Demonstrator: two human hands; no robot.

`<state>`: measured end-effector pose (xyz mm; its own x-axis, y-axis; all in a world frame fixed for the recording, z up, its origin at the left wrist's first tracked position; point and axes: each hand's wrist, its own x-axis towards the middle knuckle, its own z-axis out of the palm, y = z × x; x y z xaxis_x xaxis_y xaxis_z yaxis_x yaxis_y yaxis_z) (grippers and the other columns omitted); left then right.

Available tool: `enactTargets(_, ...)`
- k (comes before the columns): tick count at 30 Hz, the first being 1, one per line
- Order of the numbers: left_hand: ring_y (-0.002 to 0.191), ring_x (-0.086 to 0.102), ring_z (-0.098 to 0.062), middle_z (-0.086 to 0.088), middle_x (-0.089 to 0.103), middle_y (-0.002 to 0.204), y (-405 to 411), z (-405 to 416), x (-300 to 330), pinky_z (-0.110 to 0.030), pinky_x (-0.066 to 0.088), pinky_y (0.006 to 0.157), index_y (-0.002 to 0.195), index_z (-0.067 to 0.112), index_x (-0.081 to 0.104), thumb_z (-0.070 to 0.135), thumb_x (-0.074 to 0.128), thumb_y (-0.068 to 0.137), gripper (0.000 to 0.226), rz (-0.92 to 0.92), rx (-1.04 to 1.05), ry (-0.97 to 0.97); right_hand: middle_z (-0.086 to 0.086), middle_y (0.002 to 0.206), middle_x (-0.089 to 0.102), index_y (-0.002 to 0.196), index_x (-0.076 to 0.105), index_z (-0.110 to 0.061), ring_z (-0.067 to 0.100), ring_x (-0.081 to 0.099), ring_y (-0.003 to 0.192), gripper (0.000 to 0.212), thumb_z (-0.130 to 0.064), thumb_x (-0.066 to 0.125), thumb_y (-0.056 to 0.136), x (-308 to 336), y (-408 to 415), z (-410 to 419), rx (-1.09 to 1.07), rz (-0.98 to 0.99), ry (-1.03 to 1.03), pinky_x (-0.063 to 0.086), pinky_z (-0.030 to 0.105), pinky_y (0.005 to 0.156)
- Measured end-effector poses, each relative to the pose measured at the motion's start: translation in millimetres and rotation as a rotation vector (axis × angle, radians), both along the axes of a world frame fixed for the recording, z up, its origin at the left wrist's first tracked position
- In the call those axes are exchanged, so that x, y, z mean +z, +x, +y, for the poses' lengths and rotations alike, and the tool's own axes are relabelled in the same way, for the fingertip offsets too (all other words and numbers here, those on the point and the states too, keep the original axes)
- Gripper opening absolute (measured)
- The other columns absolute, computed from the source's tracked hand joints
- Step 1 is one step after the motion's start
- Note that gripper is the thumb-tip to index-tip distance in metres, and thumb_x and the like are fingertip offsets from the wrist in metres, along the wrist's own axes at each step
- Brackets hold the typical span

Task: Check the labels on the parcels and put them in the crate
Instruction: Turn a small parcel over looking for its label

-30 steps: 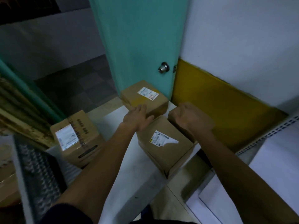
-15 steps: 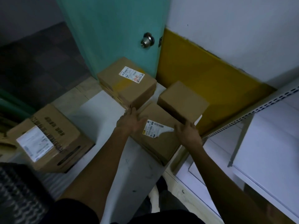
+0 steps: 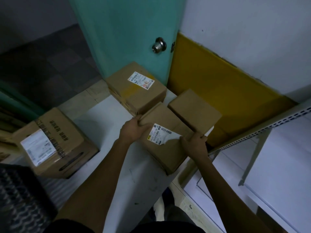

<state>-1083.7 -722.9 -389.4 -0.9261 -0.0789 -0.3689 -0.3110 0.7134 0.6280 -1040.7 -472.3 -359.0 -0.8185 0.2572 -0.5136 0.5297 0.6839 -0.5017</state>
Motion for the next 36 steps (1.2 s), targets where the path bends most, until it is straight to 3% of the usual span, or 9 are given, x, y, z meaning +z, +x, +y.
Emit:
enactTargets(3,0.115,0.063,-0.023,0.004,0.063,0.129,2.3,-6.5,28.1,-0.039,0.055,0.097,0.145,0.033,0.052,0.065,0.076,0.078,0.078,0.109,0.191,0.122,0.019,0.150,0.033,0.144,0.031,-0.005,0.011,0.045,0.083,0.065,-0.046,0.058,0.100,9.7,-3.4,2.0,0.095,0.046,-0.021,0.045,0.027,0.078)
enactTargets(6,0.107,0.059,-0.014,0.010,0.057,0.119,9.1,-14.9,54.3,-0.032,0.053,0.091,0.130,0.031,0.056,0.055,0.087,0.071,0.071,0.219,0.363,0.205,0.014,0.132,0.052,0.129,0.043,-0.010,0.023,0.051,0.101,0.056,-0.052,0.058,0.096,20.5,-7.2,-3.1,0.155,0.138,-0.048,0.045,0.045,0.100)
enactTargets(13,0.097,0.070,-0.020,0.004,0.066,0.107,42.7,-35.8,106.3,-0.033,0.060,0.083,0.113,0.025,0.064,0.037,0.087,0.079,0.043,0.430,0.728,0.387,0.009,0.111,0.064,0.121,0.056,-0.021,0.025,0.064,0.095,0.064,-0.070,0.048,0.082,68.8,0.3,-13.9,0.305,0.102,-0.122,0.055,0.046,0.085)
enactTargets(17,0.073,0.069,-0.008,-0.001,0.067,0.101,63.0,-43.7,141.0,-0.017,0.054,0.057,0.116,0.017,0.065,0.025,0.079,0.089,0.032,0.525,0.845,0.483,0.012,0.083,0.071,0.094,0.064,-0.018,0.026,0.068,0.077,0.034,-0.051,0.058,0.095,98.7,11.8,-17.3,0.432,0.186,-0.284,0.055,0.041,0.075)
enactTargets(22,0.067,0.065,-0.012,-0.001,0.069,0.085,87.3,-60.2,184.5,-0.021,0.053,0.058,0.097,0.020,0.067,0.015,0.079,0.087,0.016,0.580,0.938,0.594,-0.001,0.077,0.069,0.090,0.061,-0.019,0.005,0.066,0.063,0.042,-0.061,0.061,0.089,138.2,17.4,-16.9,0.672,0.141,-0.556,0.048,0.022,0.055)
enactTargets(26,0.057,0.062,-0.010,0.000,0.065,0.074,110.8,-63.0,213.6,-0.020,0.052,0.053,0.091,0.020,0.063,0.006,0.075,0.089,0.018,0.630,0.964,0.696,0.005,0.074,0.068,0.072,0.057,-0.022,0.022,0.067,0.072,0.044,-0.062,0.068,0.085,148.2,26.8,-32.7,0.641,0.258,-0.815,0.047,0.035,0.063)
enactTargets(30,0.062,0.061,-0.014,-0.003,0.065,0.077,135.9,-64.9,229.3,-0.025,0.054,0.056,0.090,0.020,0.063,0.003,0.075,0.087,0.021,0.689,1.019,0.769,0.007,0.096,0.070,0.092,0.056,-0.026,0.026,0.070,0.089,0.031,-0.049,0.071,0.078,142.5,40.1,-51.4,0.549,0.199,-1.030,0.054,0.031,0.064)
enactTargets(34,0.070,0.063,-0.017,-0.004,0.067,0.080,164.9,-62.6,236.1,-0.026,0.053,0.061,0.093,0.017,0.066,0.005,0.074,0.088,0.015,0.768,1.113,0.774,-0.013,0.121,0.070,0.135,0.050,-0.035,0.013,0.070,0.108,0.062,-0.036,0.072,0.077,145.2,49.5,-67.0,0.570,0.036,-1.186,0.057,0.029,0.077)
enactTargets(36,0.081,0.066,-0.019,-0.006,0.071,0.089,182.7,-64.4,234.5,-0.029,0.055,0.070,0.102,0.015,0.068,0.008,0.072,0.090,0.014,0.821,1.123,0.793,-0.011,0.125,0.071,0.140,0.051,-0.037,0.014,0.070,0.110,0.062,-0.024,0.074,0.084,146.8,58.7,-78.2,0.569,0.016,-1.227,0.056,0.033,0.084)
